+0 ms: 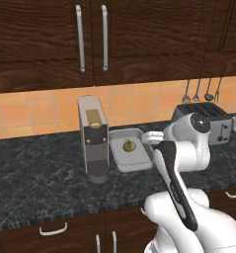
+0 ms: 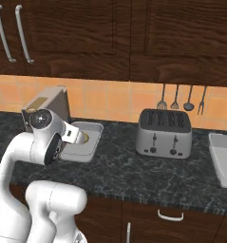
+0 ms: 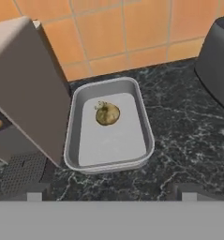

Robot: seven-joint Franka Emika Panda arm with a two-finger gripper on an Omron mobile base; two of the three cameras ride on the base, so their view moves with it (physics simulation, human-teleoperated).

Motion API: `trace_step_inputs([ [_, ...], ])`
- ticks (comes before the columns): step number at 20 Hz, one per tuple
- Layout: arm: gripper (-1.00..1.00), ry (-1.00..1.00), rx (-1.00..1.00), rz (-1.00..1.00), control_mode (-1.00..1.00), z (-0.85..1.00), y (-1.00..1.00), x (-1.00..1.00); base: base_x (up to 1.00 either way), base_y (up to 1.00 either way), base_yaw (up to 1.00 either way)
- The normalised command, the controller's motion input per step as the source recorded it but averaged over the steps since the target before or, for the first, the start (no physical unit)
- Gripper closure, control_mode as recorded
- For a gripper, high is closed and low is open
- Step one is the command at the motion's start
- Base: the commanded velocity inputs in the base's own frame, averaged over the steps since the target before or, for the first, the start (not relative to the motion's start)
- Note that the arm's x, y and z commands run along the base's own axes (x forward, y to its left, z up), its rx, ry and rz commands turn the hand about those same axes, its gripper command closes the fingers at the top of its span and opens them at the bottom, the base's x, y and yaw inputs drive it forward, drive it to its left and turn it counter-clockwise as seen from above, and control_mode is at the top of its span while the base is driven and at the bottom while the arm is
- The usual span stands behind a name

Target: Place one onion and one fish in each tupperware on the nearby counter, to pack two identical lunches.

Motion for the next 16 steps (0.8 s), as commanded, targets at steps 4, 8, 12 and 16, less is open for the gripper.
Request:
trace_step_inputs([
  [4,-1.00,-0.01,0.00,0.00,-1.00,0.31,-0.19,-1.00,0.00,0.00,0.00],
  [8,-1.00,0.00,0.00,0.00,-1.00,0.09,-0.19,-1.00,0.00,0.00,0.00],
  [12,-1.00,0.00,0.00,0.00,1.00,0.00,-0.04,-0.25,-0.75,-0.20,-0.03],
  [16,-1.00,0.00,0.00,0.00,1.00,0.00,0.00,0.00,-0.77,-0.77,-0.12],
])
